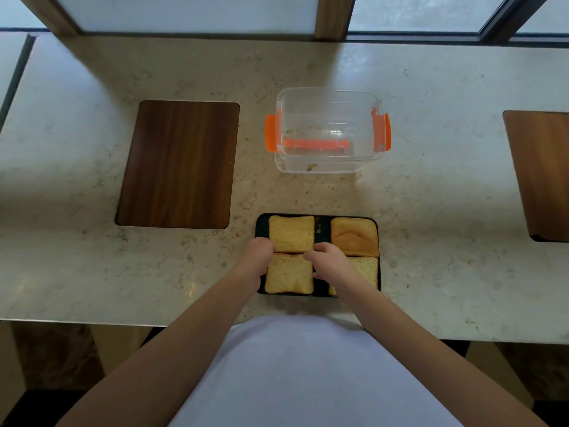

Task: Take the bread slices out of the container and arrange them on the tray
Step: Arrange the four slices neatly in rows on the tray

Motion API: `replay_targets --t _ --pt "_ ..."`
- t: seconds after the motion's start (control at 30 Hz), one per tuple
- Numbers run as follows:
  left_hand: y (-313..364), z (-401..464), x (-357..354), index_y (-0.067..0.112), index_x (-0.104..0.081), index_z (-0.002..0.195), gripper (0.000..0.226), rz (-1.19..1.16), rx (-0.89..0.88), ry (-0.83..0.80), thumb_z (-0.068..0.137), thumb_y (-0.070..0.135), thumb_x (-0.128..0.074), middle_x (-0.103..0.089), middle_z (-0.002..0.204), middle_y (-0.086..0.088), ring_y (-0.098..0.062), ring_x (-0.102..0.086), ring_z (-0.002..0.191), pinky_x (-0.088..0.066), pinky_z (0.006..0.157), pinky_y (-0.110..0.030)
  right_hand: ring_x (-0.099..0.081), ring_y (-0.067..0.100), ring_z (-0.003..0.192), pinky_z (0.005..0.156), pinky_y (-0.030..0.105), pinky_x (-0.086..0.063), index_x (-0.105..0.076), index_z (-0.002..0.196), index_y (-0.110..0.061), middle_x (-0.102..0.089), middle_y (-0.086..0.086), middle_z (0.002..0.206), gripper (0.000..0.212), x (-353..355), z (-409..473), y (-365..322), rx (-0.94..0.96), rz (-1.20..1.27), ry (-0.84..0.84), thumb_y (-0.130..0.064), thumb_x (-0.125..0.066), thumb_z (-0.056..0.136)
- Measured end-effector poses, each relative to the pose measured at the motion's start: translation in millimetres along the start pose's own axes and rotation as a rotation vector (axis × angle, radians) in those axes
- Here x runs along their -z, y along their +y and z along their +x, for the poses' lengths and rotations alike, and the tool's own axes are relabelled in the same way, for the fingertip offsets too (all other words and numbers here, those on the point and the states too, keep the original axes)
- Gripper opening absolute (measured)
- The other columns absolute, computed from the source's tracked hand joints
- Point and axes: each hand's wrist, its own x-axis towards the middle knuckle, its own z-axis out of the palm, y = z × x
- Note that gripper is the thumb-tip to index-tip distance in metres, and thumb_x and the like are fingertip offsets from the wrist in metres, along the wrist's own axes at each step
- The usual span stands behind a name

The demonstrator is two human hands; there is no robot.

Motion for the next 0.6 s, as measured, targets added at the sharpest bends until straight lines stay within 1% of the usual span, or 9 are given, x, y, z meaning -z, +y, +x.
replay_targets --t 0.07,0.1,0.17,0.23,0.3,0.33,0.5,0.53,0.6 --pt "1 0 1 0.021 -0.043 0.099 0.021 -0.008 0.01 0.007 0.085 0.005 -0.044 -0.046 0.102 -0.005 -0.021 -0.04 0.09 -0.031 0.078 -0.04 -0.055 0.022 0.122 0.107 0.048 -0.049 -0.042 0.153 -0.01 -0.055 0.005 0.14 0.062 0 0 -1 0.001 0.002 -0.007 -0.028 -0.06 0.096" --pt "1 0 1 0.022 -0.042 0.099 0.021 -0.011 0.012 0.003 0.085 0.006 -0.044 -0.045 0.102 -0.005 -0.021 -0.039 0.09 -0.031 0.078 -0.041 -0.057 0.019 0.115 0.106 0.047 -0.051 -0.043 0.152 -0.01 -0.056 0.004 0.138 0.061 0 1 -1 0.003 0.008 -0.012 -0.027 -0.06 0.096" --pt "2 -2 1 0.023 -0.041 0.099 0.021 -0.016 0.01 -0.014 0.085 0.007 -0.044 -0.045 0.102 -0.004 -0.021 -0.039 0.09 -0.031 0.079 -0.041 -0.058 0.009 0.095 0.101 0.044 -0.054 -0.043 0.153 -0.01 -0.058 0.0 0.122 0.06 1 1 0 0.01 0.026 -0.024 -0.025 -0.059 0.097" --pt "3 -2 2 0.023 -0.042 0.099 0.021 -0.014 0.005 -0.013 0.086 0.008 -0.045 -0.044 0.102 -0.004 -0.02 -0.038 0.09 -0.03 0.079 -0.041 -0.055 0.005 0.084 0.097 0.041 -0.057 -0.043 0.153 -0.01 -0.056 -0.006 0.107 0.059 1 1 1 0.015 0.038 -0.025 -0.024 -0.058 0.098" --pt "4 -3 1 0.023 -0.04 0.099 0.021 -0.005 0.002 -0.006 0.085 0.008 -0.045 -0.041 0.102 -0.004 -0.02 -0.036 0.091 -0.027 0.079 -0.041 -0.054 0.005 0.083 0.098 0.043 -0.056 -0.042 0.153 -0.01 -0.055 -0.01 0.102 0.059 1 1 1 0.02 0.047 -0.016 -0.023 -0.058 0.098" --pt "4 -3 1 0.023 -0.04 0.099 0.022 0.001 -0.003 -0.008 0.085 0.007 -0.045 -0.04 0.102 -0.004 -0.02 -0.035 0.091 -0.026 0.079 -0.041 -0.054 0.006 0.084 0.099 0.044 -0.055 -0.042 0.153 -0.01 -0.056 -0.008 0.106 0.059 1 1 0 0.023 0.047 -0.013 -0.023 -0.058 0.098" --pt "7 -8 0 0.022 -0.038 0.099 0.023 0.016 -0.008 -0.016 0.084 0.006 -0.043 -0.037 0.102 -0.004 -0.021 -0.033 0.092 -0.025 0.079 -0.041 -0.055 0.013 0.102 0.102 0.043 -0.054 -0.041 0.154 -0.01 -0.053 0.005 0.143 0.061 3 0 -2 0.035 0.039 -0.02 -0.023 -0.058 0.097" --pt "7 -8 0 0.022 -0.039 0.099 0.023 0.017 -0.011 -0.015 0.084 0.005 -0.043 -0.037 0.102 -0.004 -0.021 -0.033 0.092 -0.024 0.079 -0.041 -0.054 0.013 0.102 0.102 0.043 -0.054 -0.041 0.154 -0.01 -0.053 0.004 0.143 0.061 3 0 -2 0.037 0.04 -0.022 -0.024 -0.058 0.097" --pt "8 -10 0 0.022 -0.038 0.099 0.024 0.016 -0.011 -0.017 0.084 0.004 -0.042 -0.038 0.102 -0.003 -0.021 -0.033 0.091 -0.024 0.078 -0.041 -0.055 0.01 0.097 0.103 0.044 -0.053 -0.041 0.154 -0.01 -0.055 0.002 0.134 0.061 3 0 -2 0.04 0.043 -0.025 -0.024 -0.058 0.097"
